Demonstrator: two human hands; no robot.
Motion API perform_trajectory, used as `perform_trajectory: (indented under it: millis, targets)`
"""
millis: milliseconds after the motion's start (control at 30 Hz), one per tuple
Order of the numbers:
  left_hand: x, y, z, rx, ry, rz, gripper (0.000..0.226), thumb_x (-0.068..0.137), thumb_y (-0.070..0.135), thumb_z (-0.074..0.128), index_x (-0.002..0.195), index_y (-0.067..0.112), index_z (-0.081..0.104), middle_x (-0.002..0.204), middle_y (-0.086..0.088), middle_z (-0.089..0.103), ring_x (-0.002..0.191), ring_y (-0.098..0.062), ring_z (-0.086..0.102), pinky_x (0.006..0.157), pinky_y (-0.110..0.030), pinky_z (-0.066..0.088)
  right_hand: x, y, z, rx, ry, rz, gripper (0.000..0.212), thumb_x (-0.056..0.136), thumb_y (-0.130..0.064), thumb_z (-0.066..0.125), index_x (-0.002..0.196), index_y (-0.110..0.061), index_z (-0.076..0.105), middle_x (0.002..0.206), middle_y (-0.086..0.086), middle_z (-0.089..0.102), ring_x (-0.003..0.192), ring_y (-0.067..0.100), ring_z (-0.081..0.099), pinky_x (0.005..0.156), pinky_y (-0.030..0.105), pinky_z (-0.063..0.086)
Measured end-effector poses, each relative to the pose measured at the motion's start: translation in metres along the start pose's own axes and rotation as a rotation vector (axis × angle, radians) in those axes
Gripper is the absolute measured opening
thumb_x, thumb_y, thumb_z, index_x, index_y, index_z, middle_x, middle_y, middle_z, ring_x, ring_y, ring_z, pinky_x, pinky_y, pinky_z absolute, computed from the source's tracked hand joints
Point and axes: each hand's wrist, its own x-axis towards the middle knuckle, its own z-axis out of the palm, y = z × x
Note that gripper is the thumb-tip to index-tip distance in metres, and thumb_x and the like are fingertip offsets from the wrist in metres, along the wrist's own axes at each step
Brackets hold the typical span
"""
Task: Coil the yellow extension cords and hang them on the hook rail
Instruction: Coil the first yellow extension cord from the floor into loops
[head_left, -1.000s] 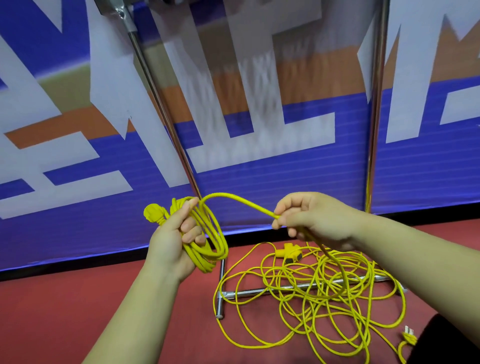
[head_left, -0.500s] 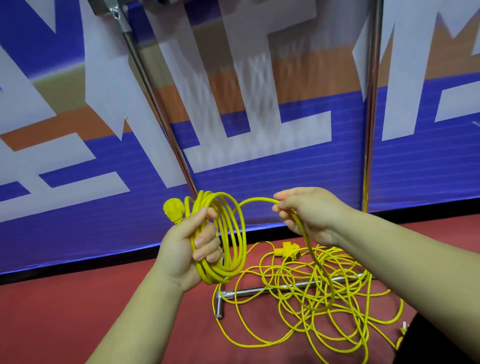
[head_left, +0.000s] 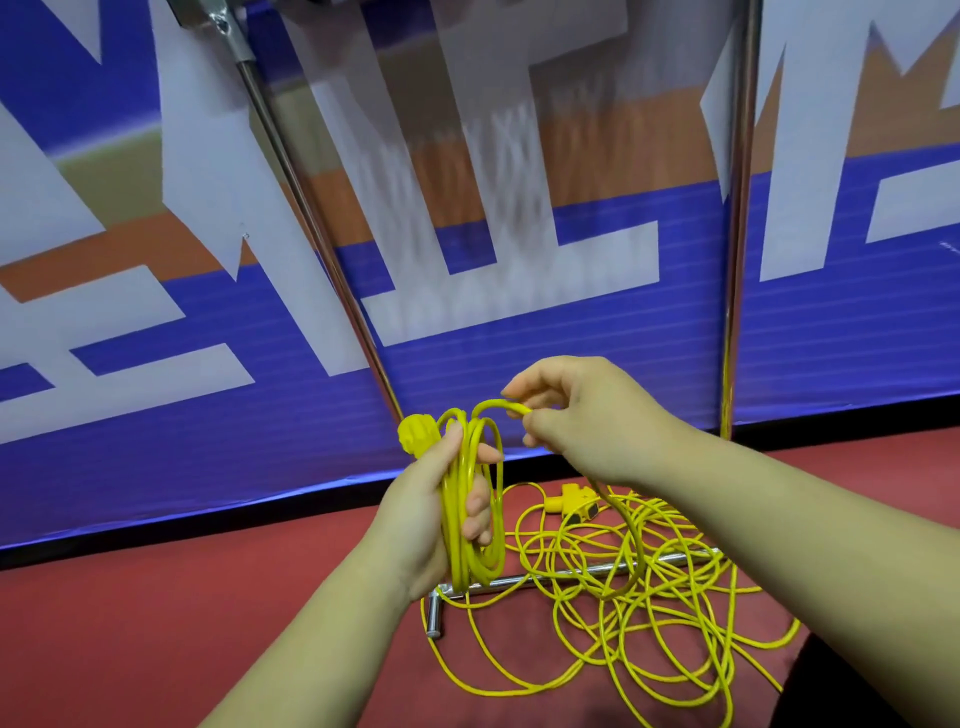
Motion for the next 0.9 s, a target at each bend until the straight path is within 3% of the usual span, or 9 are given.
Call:
perform_trajectory:
  millis: [100, 200, 333, 600, 733, 833, 900]
  targets:
    - [0.003, -0.003, 0.005, -0.015, 0.065, -0.003, 0.047, 0.095, 0.05, 0.049, 0.104, 0.005, 0.061, 0.056, -0.007, 0.038, 0.04, -0.016, 0.035, 0.049, -0.029, 0.037, -0.004, -0.005, 0.001, -0.103, 0.066, -0.036, 0.02, 0.082, -0.014, 0.073, 0.097, -0.027, 0.07, 0.086, -0.009, 0.069, 0.072, 0.0, 0.062, 0.06, 0.013, 0.043]
    - [0.004, -0.004, 0.011, -0.061, 0.102, 0.001, 0.043, 0.088, 0.049, 0.056, 0.099, 0.007, 0.062, 0.058, -0.005, 0.041, 0.042, -0.016, 0.037, 0.05, -0.029, 0.037, -0.005, -0.007, 0.003, -0.04, 0.057, 0.019, 0.027, 0.078, -0.013, 0.08, 0.1, -0.026, 0.069, 0.084, -0.008, 0.069, 0.069, 0.0, 0.06, 0.06, 0.016, 0.042]
    - [0.007, -0.005, 0.015, -0.091, 0.148, 0.027, 0.047, 0.083, 0.051, 0.06, 0.102, 0.008, 0.063, 0.059, -0.004, 0.042, 0.043, -0.015, 0.038, 0.053, -0.03, 0.036, -0.007, -0.006, 0.004, 0.081, 0.063, 0.046, 0.033, 0.076, -0.006, 0.077, 0.1, -0.026, 0.066, 0.079, -0.005, 0.074, 0.059, 0.002, 0.061, 0.061, 0.026, 0.046]
    - [0.013, -0.003, 0.018, -0.131, 0.225, 0.123, 0.04, 0.076, 0.049, 0.071, 0.089, 0.012, 0.063, 0.063, -0.004, 0.044, 0.047, -0.015, 0.041, 0.048, -0.026, 0.035, -0.015, -0.012, 0.017, 0.068, 0.074, -0.04, 0.036, 0.076, -0.006, 0.075, 0.095, -0.033, 0.061, 0.079, -0.011, 0.075, 0.066, -0.001, 0.067, 0.066, 0.023, 0.05]
    - [0.01, 0.002, 0.019, -0.156, 0.283, 0.13, 0.023, 0.089, 0.034, 0.068, 0.082, 0.013, 0.068, 0.065, -0.006, 0.049, 0.044, -0.013, 0.043, 0.041, -0.022, 0.037, -0.02, -0.016, 0.02, 0.065, 0.043, -0.07, 0.036, 0.076, -0.002, 0.077, 0.096, -0.027, 0.061, 0.074, -0.007, 0.075, 0.053, -0.012, 0.059, 0.05, 0.005, 0.038]
    - [0.009, 0.008, 0.02, -0.175, 0.309, 0.148, 0.018, 0.092, 0.022, 0.065, 0.077, 0.012, 0.064, 0.063, -0.008, 0.042, 0.042, -0.016, 0.04, 0.046, -0.023, 0.036, -0.023, -0.017, 0.026, 0.097, 0.036, -0.076, 0.034, 0.076, -0.001, 0.079, 0.088, -0.025, 0.057, 0.073, -0.006, 0.072, 0.052, -0.006, 0.063, 0.048, 0.008, 0.042]
    - [0.009, 0.011, 0.019, -0.165, 0.334, 0.192, 0.017, 0.091, 0.018, 0.064, 0.075, 0.013, 0.062, 0.063, -0.009, 0.039, 0.046, -0.018, 0.04, 0.053, -0.026, 0.036, -0.023, -0.014, 0.033, 0.08, 0.06, -0.102, 0.035, 0.074, -0.004, 0.079, 0.083, -0.026, 0.053, 0.077, -0.005, 0.071, 0.061, -0.001, 0.068, 0.056, 0.018, 0.052]
